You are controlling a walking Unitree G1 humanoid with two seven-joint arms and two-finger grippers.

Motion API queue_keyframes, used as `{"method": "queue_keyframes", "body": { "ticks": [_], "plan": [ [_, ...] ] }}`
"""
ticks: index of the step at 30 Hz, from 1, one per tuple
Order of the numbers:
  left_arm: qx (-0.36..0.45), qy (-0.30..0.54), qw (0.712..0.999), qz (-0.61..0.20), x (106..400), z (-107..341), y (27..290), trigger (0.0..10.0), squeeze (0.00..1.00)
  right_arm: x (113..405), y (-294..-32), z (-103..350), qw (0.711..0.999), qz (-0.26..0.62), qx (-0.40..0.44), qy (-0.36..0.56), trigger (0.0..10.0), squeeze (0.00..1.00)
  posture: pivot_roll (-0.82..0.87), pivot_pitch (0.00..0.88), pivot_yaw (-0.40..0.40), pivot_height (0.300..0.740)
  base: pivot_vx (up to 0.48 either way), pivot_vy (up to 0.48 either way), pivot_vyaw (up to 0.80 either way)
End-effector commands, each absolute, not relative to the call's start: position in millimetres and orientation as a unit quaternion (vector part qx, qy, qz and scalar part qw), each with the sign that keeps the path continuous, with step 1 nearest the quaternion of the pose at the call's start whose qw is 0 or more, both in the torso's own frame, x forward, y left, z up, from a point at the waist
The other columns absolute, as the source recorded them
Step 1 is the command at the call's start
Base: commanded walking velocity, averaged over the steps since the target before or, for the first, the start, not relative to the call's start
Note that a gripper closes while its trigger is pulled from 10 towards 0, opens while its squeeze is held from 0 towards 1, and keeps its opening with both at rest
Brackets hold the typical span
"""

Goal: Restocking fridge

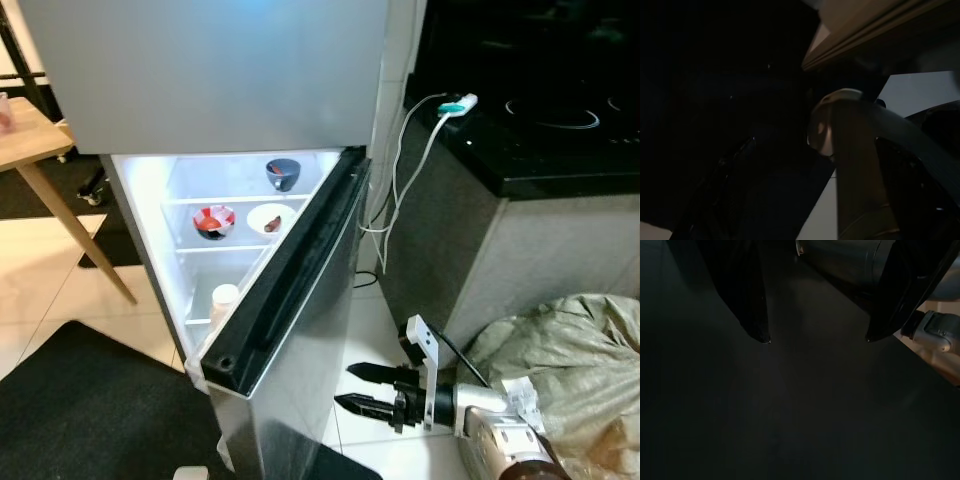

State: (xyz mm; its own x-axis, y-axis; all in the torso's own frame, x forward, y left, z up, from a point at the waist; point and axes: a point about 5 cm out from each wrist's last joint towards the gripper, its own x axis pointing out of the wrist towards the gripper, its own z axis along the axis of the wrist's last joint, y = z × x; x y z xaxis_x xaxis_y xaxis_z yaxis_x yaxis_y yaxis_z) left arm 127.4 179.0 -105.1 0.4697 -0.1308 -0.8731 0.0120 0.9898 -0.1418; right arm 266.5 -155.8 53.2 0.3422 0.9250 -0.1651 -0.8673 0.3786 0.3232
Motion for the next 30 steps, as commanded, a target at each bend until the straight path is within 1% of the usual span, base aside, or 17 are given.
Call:
{"method": "queue_keyframes", "body": {
  "ticks": [1, 9, 13, 30],
  "plan": [
    [-0.059, 0.527, 0.846, -0.047, 119.0, -108.3, 175.0, 10.0, 0.00, 264.8, -152.8, 54.1, 0.808, 0.560, 0.092, 0.160, 10.0, 0.00, -0.06, 0.024, -0.011, 0.740, 0.000, 0.000, 0.75],
    [-0.059, 0.528, 0.846, -0.047, 118.6, -108.4, 174.9, 10.0, 0.00, 265.9, -153.3, 53.8, 0.812, 0.555, 0.083, 0.161, 10.0, 0.00, -0.06, 0.023, -0.013, 0.740, 0.000, 0.000, 0.67],
    [-0.058, 0.530, 0.845, -0.047, 117.4, -108.8, 174.8, 10.0, 0.00, 267.5, -153.1, 52.9, 0.816, 0.548, 0.079, 0.163, 10.0, 0.00, -0.06, 0.022, -0.013, 0.740, 0.000, 0.000, 0.00],
    [-0.058, 0.532, 0.843, -0.049, 116.6, -109.2, 173.3, 10.0, 0.00, 267.0, -151.8, 54.7, 0.813, 0.555, 0.072, 0.160, 10.0, 0.00, -0.06, 0.022, -0.015, 0.740, 0.000, 0.000, 0.00]
  ]
}}
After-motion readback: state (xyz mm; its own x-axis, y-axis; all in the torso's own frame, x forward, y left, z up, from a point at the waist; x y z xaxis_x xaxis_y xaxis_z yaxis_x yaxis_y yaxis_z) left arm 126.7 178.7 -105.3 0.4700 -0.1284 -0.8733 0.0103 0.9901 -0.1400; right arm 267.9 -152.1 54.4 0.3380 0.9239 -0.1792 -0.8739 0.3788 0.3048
